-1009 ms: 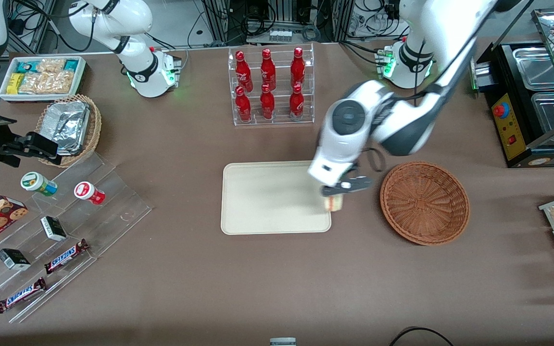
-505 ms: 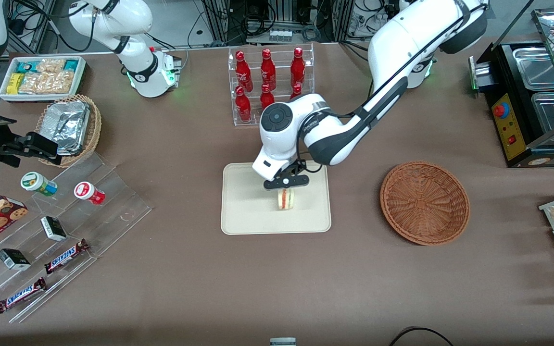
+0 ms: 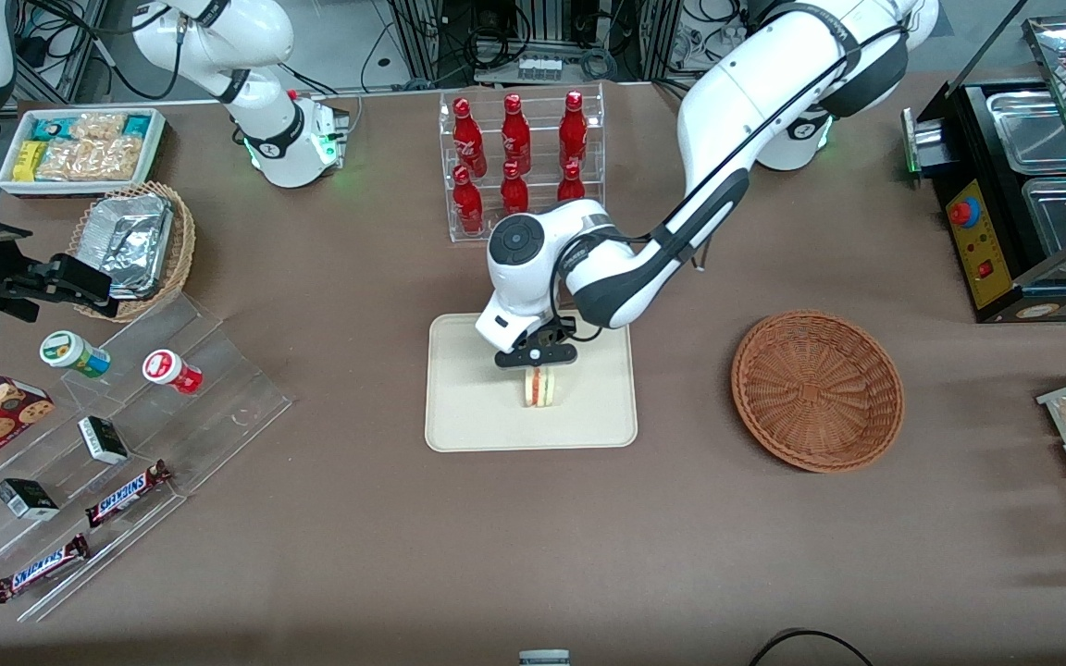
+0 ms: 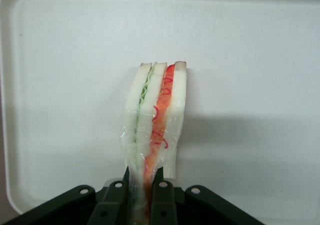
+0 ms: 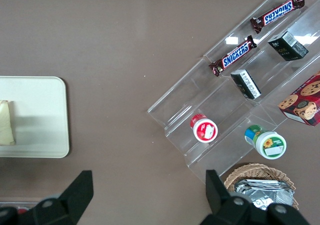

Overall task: Place sandwich from basket to tray
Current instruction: 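Lower the sandwich onto the tray and open the left gripper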

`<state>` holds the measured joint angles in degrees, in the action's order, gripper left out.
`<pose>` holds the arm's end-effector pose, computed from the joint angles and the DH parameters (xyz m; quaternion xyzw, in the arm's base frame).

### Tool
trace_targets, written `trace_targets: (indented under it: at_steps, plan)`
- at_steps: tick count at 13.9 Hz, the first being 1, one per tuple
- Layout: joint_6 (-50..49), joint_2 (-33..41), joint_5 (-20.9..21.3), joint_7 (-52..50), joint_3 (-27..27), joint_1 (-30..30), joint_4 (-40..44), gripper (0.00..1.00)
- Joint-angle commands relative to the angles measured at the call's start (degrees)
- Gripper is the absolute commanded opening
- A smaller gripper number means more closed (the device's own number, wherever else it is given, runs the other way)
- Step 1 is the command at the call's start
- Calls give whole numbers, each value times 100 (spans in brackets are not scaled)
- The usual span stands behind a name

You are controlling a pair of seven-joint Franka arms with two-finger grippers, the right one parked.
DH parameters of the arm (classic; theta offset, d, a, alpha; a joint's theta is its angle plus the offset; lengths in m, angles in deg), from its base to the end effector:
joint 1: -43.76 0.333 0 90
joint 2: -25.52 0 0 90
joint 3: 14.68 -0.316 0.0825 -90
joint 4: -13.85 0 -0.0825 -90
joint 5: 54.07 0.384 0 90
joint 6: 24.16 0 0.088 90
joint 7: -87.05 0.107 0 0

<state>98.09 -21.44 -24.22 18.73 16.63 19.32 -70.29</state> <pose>0.4761 -0.5333 0.2378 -0.9991 -0.0356 -0.0140 0.0181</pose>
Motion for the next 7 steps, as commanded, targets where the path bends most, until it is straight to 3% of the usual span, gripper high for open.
trace_targets:
  at_steps: [1,2,3,4,7]
  plan:
    - [26,-146,118,-68,-72,-106,284,0]
    - [27,-164,118,-68,-72,-106,293,0]
    - [27,-164,118,-60,-72,-97,293,43]
    - [27,-156,127,-7,-81,-97,293,98]
    - [-157,203,40,-59,-72,0,381,100]
